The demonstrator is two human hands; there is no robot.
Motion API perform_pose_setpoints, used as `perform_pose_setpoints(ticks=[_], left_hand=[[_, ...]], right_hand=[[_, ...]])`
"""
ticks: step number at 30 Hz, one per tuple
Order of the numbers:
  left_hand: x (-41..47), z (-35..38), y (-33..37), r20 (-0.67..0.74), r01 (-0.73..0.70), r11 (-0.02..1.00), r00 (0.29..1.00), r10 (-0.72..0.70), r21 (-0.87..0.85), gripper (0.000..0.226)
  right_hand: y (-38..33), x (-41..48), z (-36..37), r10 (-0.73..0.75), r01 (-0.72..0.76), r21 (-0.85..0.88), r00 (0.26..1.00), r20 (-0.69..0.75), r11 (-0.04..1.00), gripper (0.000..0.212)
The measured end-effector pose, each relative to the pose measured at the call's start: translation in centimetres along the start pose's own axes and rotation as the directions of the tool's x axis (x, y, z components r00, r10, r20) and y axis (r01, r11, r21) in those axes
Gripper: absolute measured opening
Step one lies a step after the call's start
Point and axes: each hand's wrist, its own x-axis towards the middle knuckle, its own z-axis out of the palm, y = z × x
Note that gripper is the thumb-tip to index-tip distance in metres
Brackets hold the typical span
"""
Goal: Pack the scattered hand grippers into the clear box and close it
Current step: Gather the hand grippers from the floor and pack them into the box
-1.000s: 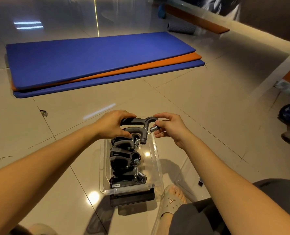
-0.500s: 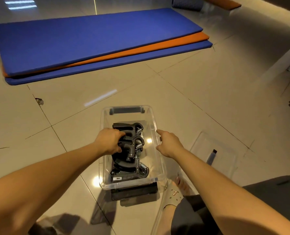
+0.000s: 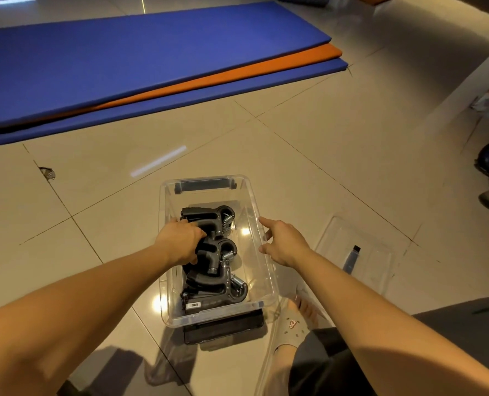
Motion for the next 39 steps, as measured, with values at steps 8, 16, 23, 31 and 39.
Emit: perform_pose_setpoints(ticks=[8,16,23,31,39], left_hand=[[0.0,-0.4,0.2,0.018,0.018,1.0,1.0,-0.018,0.008,0.058],[-2.3,-2.0,-0.8,-0.103,0.015,1.0,0.995,-0.017,-0.023,0.069],[-8.9,-4.6,-2.2,-0.319,0.155,0.934,0.911,-0.26,-0.321,0.05],[-22.6,-9.0,-4.5,-0.302,0.336,0.757,0.768,-0.565,-0.56,0.042],[-42.9,-8.0,-5.7,-0.156,0.491,0.615,0.69,-0.707,-0.617,0.053]], right_hand=[[-0.2,-0.2,0.0,0.037,-0.037,0.037,0.999,0.002,0.999,0.076],[-1.4,-0.7,0.0,0.077,-0.079,-0.077,0.997,-0.032,0.994,0.076],[-6.2,-3.7,-1.5,-0.036,0.018,-0.088,0.979,-0.203,0.996,0.061],[-18.2,-11.2,-0.3,-0.367,0.355,-0.093,0.906,-0.212,0.93,0.062],[-30.8,-22.9,4.6,-0.62,0.61,-0.116,0.758,-0.203,0.784,0.064]])
